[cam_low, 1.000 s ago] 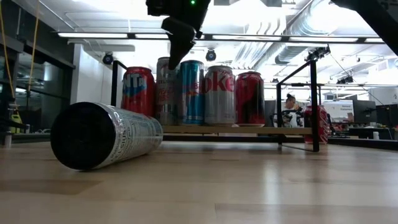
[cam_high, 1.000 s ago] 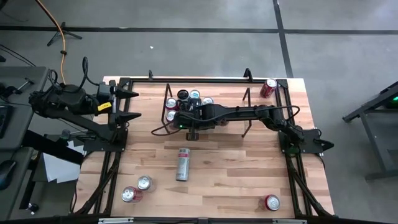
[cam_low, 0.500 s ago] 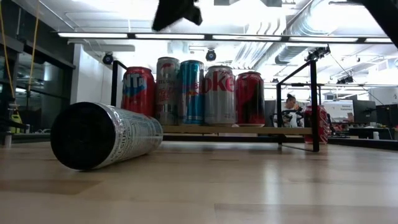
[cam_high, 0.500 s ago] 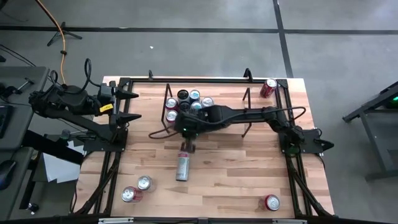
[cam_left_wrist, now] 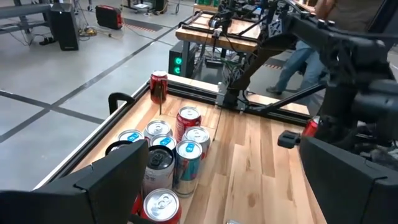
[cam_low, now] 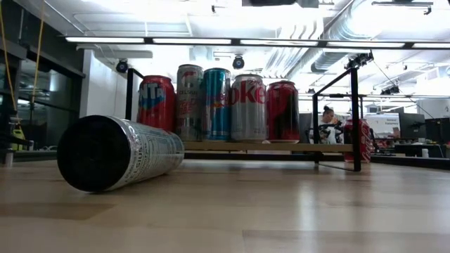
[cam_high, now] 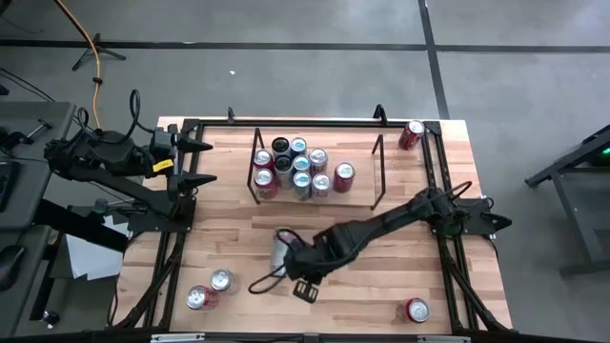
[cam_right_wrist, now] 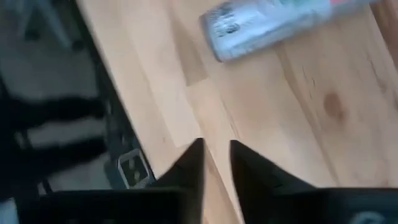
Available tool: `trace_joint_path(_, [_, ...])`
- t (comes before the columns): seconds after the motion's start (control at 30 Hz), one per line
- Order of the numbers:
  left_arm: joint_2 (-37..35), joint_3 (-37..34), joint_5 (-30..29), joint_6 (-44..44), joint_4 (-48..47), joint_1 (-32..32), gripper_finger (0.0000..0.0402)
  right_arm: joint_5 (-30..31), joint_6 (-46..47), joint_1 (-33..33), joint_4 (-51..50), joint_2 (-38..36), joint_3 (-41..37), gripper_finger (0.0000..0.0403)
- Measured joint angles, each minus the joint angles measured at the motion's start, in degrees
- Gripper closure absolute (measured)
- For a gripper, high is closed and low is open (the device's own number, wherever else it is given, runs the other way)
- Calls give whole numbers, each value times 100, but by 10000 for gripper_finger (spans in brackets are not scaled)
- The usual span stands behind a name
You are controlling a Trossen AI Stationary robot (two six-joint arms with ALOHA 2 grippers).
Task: Place canned beverage on shelf
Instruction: Put the white-pink soda can on the shelf aligned with the other white-pink soda cans
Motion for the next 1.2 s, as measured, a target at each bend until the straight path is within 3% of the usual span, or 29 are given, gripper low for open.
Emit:
trace_joint_path(0.3, [0, 0, 67, -50, 2, 0, 32, 615, 2899, -15, 1389, 0, -1370, 129])
trace_joint_path(0.43, [0, 0, 87, -50, 2, 0, 32, 606, 3606, -139, 2417, 2, -1915, 76])
trace_joint_path(0.63, [0, 0, 87, -51, 2, 0, 32, 902, 3900, -283, 3365, 2, -2160, 60])
trace_joint_path(0.87, [0, 0, 85, -100, 2, 0, 32, 1162, 4558, -549, 3103, 105, -2158, 59])
trace_joint_path(1.2, [2, 0, 85, -99, 2, 0, 32, 1030, 4962, -723, 3130, 384, -2156, 59])
